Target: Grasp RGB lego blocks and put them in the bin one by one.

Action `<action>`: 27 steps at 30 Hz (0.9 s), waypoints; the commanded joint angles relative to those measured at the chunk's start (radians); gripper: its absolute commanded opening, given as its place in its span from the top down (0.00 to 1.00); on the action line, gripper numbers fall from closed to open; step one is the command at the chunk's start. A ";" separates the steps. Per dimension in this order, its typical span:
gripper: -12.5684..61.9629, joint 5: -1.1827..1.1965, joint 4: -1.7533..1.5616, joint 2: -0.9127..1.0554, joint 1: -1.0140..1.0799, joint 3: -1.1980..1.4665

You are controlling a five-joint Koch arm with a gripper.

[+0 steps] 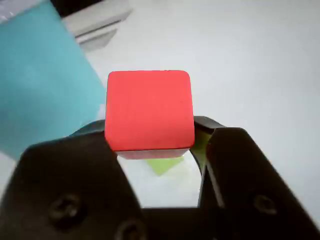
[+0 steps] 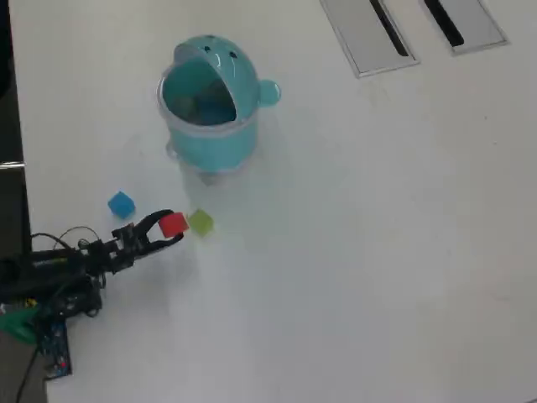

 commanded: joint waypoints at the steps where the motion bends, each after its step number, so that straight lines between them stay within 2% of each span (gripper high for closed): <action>1: 0.77 0.000 -0.077 0.034 -0.008 -0.049; 10: 0.77 -0.031 0.179 0.097 -0.034 -0.299; 13: 0.78 -0.083 0.347 0.097 -0.120 -0.486; 19: 0.78 -0.166 0.482 0.091 -0.253 -0.614; 21: 0.78 -0.209 0.541 0.055 -0.336 -0.706; 27: 0.78 -0.255 0.558 -0.038 -0.353 -0.801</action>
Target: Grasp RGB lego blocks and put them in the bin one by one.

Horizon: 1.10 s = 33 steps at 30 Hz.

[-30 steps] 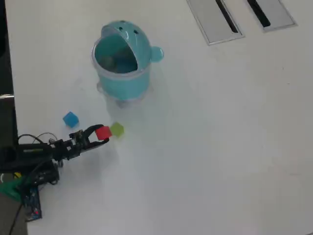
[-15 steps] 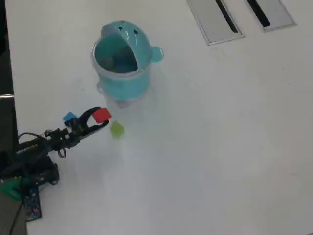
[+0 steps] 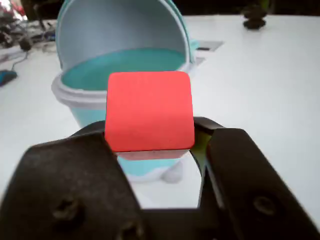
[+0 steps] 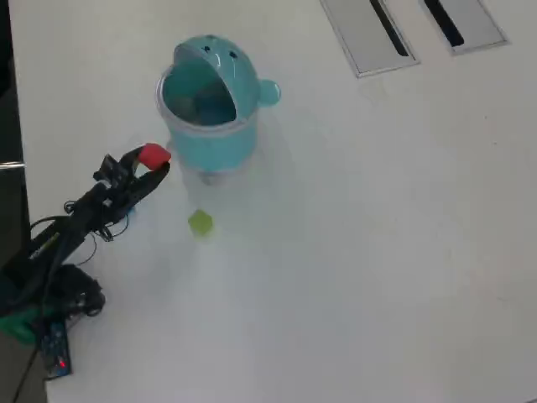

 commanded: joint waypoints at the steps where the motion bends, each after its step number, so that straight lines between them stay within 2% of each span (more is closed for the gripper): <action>1: 0.78 -0.021 -0.011 0.003 0.000 -0.117; 4: 0.78 -0.021 -0.040 -0.150 -0.008 -0.278; 14: 0.78 -0.020 -0.091 -0.359 -0.025 -0.492; 20: 0.78 -0.020 -0.091 -0.566 -0.051 -0.772; 33: 0.78 -0.023 -0.104 -0.790 -0.081 -0.982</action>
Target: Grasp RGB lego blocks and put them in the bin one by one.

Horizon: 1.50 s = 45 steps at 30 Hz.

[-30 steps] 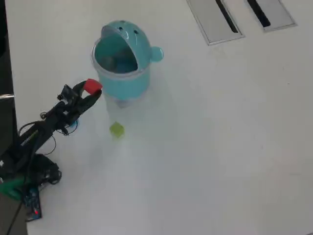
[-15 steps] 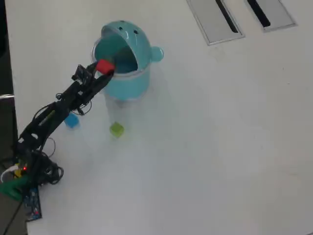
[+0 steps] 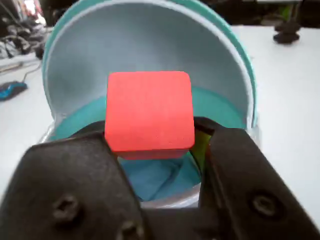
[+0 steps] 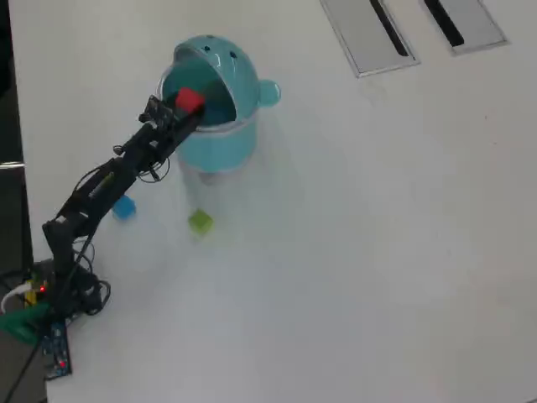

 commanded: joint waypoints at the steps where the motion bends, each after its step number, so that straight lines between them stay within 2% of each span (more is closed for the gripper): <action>1: 0.78 -0.021 -0.086 0.014 -0.012 -0.147; 10: 0.77 -0.048 -0.100 -0.046 -0.038 -0.183; 13: 0.63 -0.114 -0.107 -0.052 -0.043 -0.176; 15: 0.62 -0.114 -0.115 -0.052 -0.046 -0.172; 21: 0.48 -0.193 -0.115 -0.049 -0.051 -0.138; 32: 0.46 -0.210 -0.123 -0.014 -0.054 -0.071; 40: 0.37 -0.301 -0.126 0.084 -0.043 0.066; 45: 0.39 -0.298 -0.149 0.181 -0.017 0.187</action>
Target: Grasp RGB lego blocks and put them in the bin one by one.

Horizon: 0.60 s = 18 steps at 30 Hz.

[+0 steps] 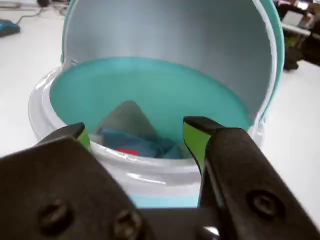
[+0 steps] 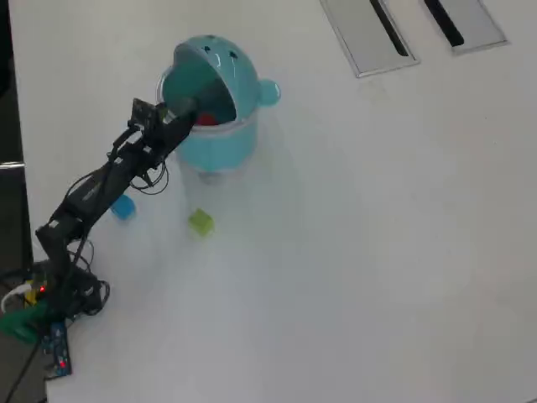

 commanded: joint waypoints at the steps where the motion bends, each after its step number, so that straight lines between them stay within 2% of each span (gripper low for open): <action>1: 0.40 -0.012 -0.084 0.095 0.025 0.000; 18: 0.41 -0.011 -0.058 0.390 0.146 0.354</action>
